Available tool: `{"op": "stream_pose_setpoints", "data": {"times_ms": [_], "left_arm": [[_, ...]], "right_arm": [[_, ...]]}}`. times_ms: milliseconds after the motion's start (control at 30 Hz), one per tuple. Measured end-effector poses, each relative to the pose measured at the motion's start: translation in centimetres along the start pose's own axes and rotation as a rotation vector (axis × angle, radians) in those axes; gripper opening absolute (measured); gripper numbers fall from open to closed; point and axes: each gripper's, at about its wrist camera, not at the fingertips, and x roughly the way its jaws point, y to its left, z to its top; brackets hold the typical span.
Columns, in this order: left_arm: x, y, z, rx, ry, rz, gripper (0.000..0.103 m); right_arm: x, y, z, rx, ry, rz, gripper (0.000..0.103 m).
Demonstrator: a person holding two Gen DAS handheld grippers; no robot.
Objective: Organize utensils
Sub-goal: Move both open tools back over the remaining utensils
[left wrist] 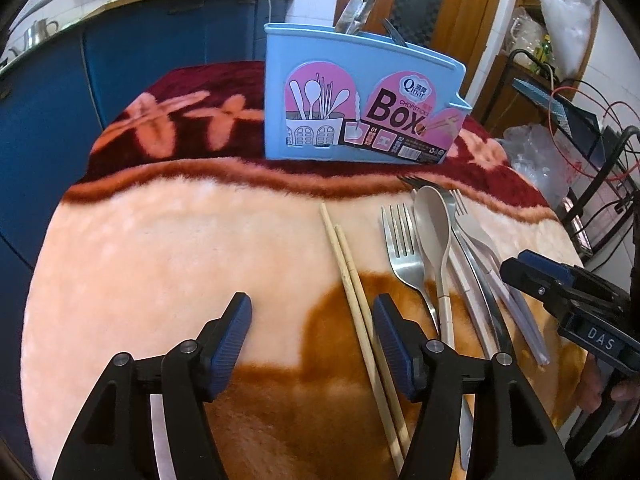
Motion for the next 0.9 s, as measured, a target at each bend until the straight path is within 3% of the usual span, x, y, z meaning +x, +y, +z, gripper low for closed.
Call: {"op": "stream_pose_setpoints", "data": {"times_ms": [300,900], "left_arm": [[-0.8,1.1,-0.4,-0.036,-0.011,-0.028,0.065],[-0.4,1.1,-0.7,-0.017,-0.001,0.002,0.068]], "right_arm": [[0.5,0.7,0.1,-0.068,0.021,-0.045,0.050],[0.5,0.7,0.0,-0.094,0.021,-0.071,0.050]]}}
